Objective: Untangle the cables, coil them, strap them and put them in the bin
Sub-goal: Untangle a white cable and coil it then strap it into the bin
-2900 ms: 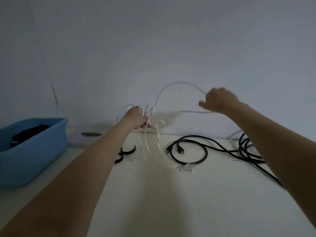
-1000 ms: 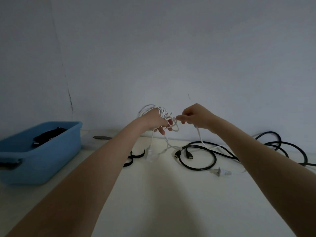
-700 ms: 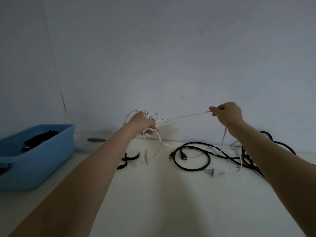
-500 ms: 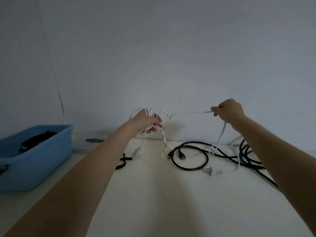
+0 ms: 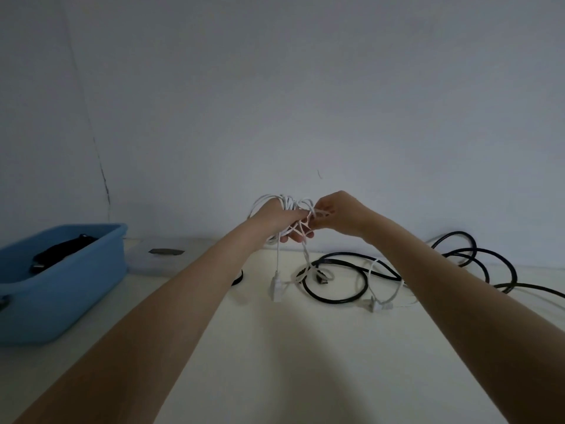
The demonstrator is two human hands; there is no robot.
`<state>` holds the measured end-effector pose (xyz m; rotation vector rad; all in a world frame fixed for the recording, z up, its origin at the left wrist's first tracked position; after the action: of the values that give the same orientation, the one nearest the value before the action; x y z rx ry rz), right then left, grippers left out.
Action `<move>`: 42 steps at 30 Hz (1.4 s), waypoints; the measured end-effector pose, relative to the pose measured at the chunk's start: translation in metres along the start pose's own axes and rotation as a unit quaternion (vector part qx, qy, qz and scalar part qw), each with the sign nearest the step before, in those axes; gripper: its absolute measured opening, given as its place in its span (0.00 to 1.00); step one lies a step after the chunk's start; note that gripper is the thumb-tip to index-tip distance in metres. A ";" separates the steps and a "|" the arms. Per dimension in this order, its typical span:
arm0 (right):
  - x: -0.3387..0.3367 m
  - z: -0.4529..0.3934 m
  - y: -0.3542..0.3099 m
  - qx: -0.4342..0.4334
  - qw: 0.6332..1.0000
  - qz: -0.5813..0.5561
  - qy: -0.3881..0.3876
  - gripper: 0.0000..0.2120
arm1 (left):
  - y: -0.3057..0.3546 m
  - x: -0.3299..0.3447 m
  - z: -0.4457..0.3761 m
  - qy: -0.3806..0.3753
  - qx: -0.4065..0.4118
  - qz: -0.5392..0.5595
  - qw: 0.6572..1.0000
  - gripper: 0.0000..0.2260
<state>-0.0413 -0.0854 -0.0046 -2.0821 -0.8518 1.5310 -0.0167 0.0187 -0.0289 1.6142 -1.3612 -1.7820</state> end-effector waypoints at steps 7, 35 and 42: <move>-0.018 0.010 0.031 0.043 0.952 -0.298 0.048 0.13 | -0.028 -0.028 -0.010 0.071 -0.036 -0.006 0.997 0.09; -0.093 0.042 0.140 0.288 0.927 0.087 0.223 0.08 | -0.035 -0.063 -0.016 0.094 -0.045 0.274 0.956 0.09; -0.005 0.019 0.038 0.087 0.976 -0.182 -0.085 0.21 | 0.008 0.013 0.001 -0.149 -0.015 0.185 0.971 0.10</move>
<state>-0.0522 -0.1169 -0.0316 -1.5857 -1.0520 1.5307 -0.0234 0.0053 -0.0298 1.0177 -1.6307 -1.8451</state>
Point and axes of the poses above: each hand's wrist, its own z-axis away from the middle knuckle, its own x-axis out of the palm, y = z × x, the point moved 10 cm from there along -z, towards the middle knuckle, and after that the axes turned 5 degrees about -z, right-handed, at the moved point
